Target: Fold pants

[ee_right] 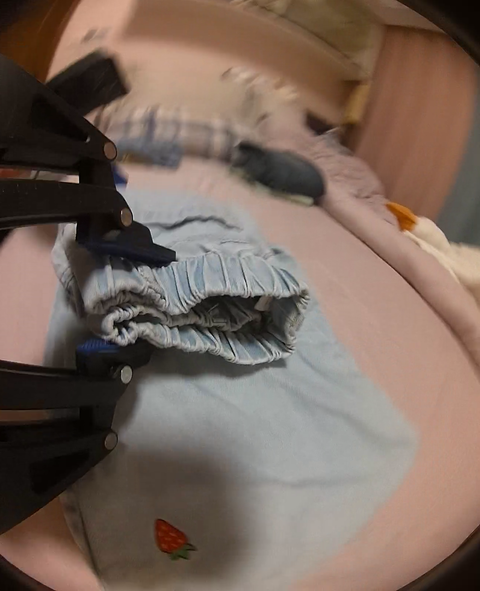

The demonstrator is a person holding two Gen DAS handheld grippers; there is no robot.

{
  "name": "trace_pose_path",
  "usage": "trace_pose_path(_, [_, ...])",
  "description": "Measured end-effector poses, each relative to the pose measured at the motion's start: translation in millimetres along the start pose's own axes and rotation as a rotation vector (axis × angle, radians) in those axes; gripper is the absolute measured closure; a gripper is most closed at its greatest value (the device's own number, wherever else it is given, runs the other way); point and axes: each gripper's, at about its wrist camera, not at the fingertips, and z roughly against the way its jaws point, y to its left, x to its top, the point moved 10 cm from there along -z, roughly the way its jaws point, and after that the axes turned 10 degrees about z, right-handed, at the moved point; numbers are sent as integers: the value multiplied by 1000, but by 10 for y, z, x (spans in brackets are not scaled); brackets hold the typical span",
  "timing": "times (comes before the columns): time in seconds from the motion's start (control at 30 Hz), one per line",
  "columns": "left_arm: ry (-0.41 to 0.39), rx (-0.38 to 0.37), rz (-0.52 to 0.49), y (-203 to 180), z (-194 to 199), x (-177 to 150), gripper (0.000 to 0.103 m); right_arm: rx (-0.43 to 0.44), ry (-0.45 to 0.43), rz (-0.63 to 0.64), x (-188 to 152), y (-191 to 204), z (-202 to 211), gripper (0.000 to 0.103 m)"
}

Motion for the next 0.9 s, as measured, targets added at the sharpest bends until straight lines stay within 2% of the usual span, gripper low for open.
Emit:
trace_pose_path(0.07, [4,8,24,91,33,11,29,-18,-21,39,44,21,41,71])
trace_pose_path(0.17, [5,13,25,94,67,0,29,-75,-128,89,254,2,408,72])
trace_pose_path(0.23, [7,11,26,62,53,-4,29,-83,-175,76,395,-86,601,73])
trace_pose_path(0.4, [36,4,9,-37,-99,-23,29,-230,-197,51,508,-586,773,73])
trace_pose_path(0.57, [64,24,-31,-162,-278,10,29,-225,-126,-35,417,-979,489,72])
trace_pose_path(0.63, [63,26,-53,-241,-317,65,29,-164,-144,-88,452,-988,439,72])
trace_pose_path(0.7, [58,27,-71,-303,-358,152,29,-122,-152,-111,470,-981,465,67])
trace_pose_path(0.77, [51,20,-91,-363,-392,227,29,-122,-152,-107,460,-985,535,62])
trace_pose_path(0.9, [26,15,-133,-538,-505,408,29,-256,-201,-35,492,-948,778,51])
